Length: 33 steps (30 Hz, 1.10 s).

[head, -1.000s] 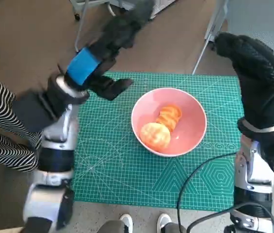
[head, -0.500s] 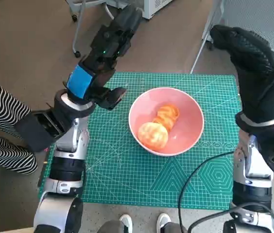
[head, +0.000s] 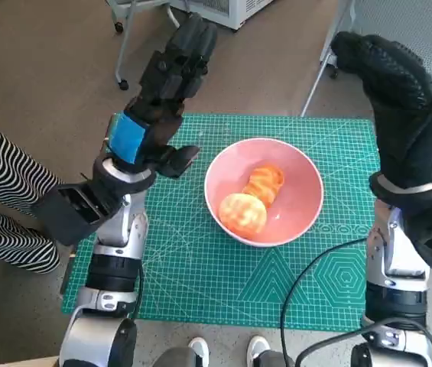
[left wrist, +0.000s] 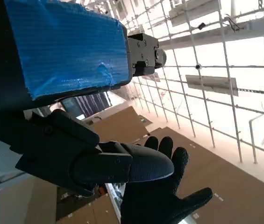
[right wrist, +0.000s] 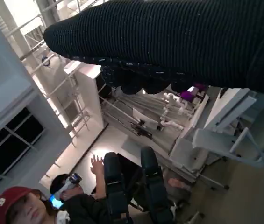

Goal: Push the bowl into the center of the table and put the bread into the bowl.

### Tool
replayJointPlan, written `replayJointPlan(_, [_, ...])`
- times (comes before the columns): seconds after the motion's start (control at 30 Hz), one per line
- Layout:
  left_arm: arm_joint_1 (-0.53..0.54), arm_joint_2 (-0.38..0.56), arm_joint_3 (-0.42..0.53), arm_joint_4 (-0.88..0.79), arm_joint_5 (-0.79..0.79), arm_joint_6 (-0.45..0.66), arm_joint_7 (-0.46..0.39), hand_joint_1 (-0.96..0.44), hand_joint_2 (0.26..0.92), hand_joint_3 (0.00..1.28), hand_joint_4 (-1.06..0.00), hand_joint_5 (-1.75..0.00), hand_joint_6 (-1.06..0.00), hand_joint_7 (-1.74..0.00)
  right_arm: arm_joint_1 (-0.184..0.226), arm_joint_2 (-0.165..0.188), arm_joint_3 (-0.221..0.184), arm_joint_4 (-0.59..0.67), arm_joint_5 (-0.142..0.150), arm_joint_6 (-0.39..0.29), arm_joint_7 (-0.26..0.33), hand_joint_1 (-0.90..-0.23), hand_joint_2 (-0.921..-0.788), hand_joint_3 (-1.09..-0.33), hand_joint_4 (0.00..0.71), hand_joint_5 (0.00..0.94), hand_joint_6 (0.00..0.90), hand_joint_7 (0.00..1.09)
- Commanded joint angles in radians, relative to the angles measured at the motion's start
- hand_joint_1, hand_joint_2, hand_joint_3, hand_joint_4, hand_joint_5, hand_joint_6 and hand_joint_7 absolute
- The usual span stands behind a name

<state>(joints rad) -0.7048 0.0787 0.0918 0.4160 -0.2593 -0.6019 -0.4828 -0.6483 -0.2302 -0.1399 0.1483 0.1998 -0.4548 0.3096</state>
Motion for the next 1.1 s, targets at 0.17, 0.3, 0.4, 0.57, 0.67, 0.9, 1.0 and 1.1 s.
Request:
replayJointPlan(0.17, [0.02, 0.011, -0.028, -0.053, 0.056, 0.028, 0.035, -0.77, 0.921, 0.41, 0.0, 0.0, 0.0, -0.18, 0.019, 0.0, 0.007, -0.006, -0.022, 0.013, -0.017, -0.665, -0.921, -0.658, 0.131, 0.003, -0.001, 0.59])
replayJointPlan(0.3, [0.022, 0.02, -0.032, -0.07, 0.064, 0.047, 0.04, -0.78, 0.921, 0.41, 0.0, 0.0, 0.0, -0.18, 0.019, -0.001, 0.007, -0.003, -0.024, 0.014, -0.019, -0.664, -0.921, -0.662, 0.132, 0.004, -0.001, 0.59])
replayJointPlan(0.4, [0.02, 0.026, -0.031, -0.073, 0.067, 0.051, 0.041, -0.78, 0.921, 0.42, 0.0, 0.0, 0.0, -0.18, 0.015, -0.003, 0.006, 0.006, -0.024, 0.008, -0.019, -0.664, -0.921, -0.664, 0.134, 0.004, -0.001, 0.58])
replayJointPlan(0.57, [0.016, 0.029, -0.031, -0.063, 0.061, 0.046, 0.036, -0.79, 0.921, 0.42, 0.0, 0.0, 0.0, -0.18, 0.014, -0.004, 0.006, 0.01, -0.024, 0.005, -0.019, -0.664, -0.921, -0.664, 0.134, 0.005, -0.001, 0.58])
replayJointPlan(0.67, [0.015, 0.03, -0.03, -0.057, 0.052, 0.044, 0.029, -0.79, 0.921, 0.42, 0.0, 0.0, 0.0, -0.18, 0.014, -0.005, 0.005, 0.01, -0.022, 0.005, -0.019, -0.664, -0.921, -0.664, 0.135, 0.005, -0.001, 0.58])
replayJointPlan(0.9, [0.018, 0.032, -0.034, -0.059, 0.046, 0.046, 0.022, -0.79, 0.921, 0.43, 0.0, 0.0, 0.0, -0.17, 0.017, -0.003, 0.007, 0.002, -0.022, 0.012, -0.024, -0.662, -0.921, -0.665, 0.136, 0.005, -0.001, 0.58])
replayJointPlan(1.0, [0.018, 0.034, -0.034, -0.057, 0.047, 0.046, 0.02, -0.79, 0.921, 0.43, 0.0, 0.0, 0.0, -0.17, 0.018, -0.002, 0.008, 0.0, -0.025, 0.014, -0.026, -0.667, -0.921, -0.665, 0.138, 0.006, -0.001, 0.58])
replayJointPlan(1.1, [0.019, 0.035, -0.033, -0.055, 0.045, 0.047, 0.018, -0.79, 0.921, 0.43, 0.0, 0.0, 0.0, -0.17, 0.02, -0.002, 0.01, -0.002, -0.026, 0.014, -0.028, -0.669, -0.921, -0.665, 0.139, 0.006, -0.001, 0.58])
